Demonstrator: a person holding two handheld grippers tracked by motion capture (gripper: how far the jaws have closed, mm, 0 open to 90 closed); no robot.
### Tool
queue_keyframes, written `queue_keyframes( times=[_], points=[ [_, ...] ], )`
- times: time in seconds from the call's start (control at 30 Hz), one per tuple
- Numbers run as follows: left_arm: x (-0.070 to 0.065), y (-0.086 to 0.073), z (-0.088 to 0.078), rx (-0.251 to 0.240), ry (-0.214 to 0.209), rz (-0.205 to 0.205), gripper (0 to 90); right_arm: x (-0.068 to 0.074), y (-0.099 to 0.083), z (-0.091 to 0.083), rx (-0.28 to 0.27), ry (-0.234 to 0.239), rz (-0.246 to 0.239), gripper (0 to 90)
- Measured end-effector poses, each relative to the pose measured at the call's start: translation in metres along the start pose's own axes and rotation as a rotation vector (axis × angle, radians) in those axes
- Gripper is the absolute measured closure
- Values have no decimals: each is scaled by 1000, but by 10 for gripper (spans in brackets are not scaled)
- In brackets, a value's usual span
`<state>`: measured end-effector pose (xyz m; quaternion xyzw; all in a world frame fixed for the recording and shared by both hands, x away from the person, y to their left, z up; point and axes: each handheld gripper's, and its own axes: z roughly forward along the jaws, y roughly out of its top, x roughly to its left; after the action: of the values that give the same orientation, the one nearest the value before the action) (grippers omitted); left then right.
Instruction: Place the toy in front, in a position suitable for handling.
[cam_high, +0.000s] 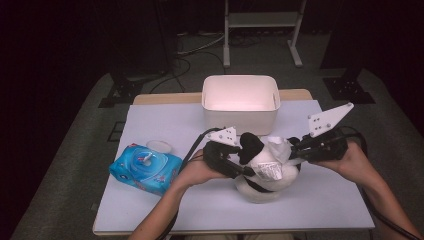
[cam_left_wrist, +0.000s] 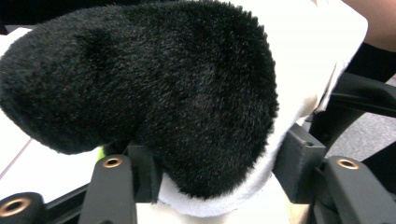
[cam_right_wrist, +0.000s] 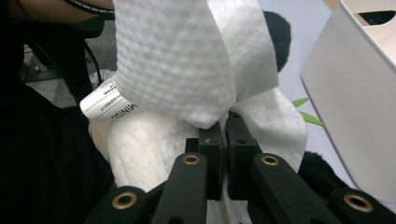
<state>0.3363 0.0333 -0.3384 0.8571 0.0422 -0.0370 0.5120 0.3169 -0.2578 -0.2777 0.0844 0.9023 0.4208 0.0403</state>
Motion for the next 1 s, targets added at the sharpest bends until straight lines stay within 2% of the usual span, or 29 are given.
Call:
queue_keyframes(
  times=[0.17, 0.37, 0.53, 0.7, 0.83, 1.0],
  points=[
    [-3, 0, -4, -1, -11, 13, 453, -2, -6, -10, -18, -14, 19, 865],
    [-4, -2, -11, -1, -16, 25, 456, -10, -20, -17, -31, -31, 66, 865],
    [-4, -6, -19, -9, -22, 16, 455, -13, -21, -19, 1, -59, 77, 864],
    [-5, -6, -18, -12, -18, 17, 455, -8, -11, -11, -13, -34, 50, 864],
    [-8, -4, -16, -5, -17, 36, 454, -2, 4, -1, 2, -12, 9, 863],
    [-7, -7, -20, -7, -13, 30, 452, -5, 3, -4, 7, -29, 19, 863]
  ],
)
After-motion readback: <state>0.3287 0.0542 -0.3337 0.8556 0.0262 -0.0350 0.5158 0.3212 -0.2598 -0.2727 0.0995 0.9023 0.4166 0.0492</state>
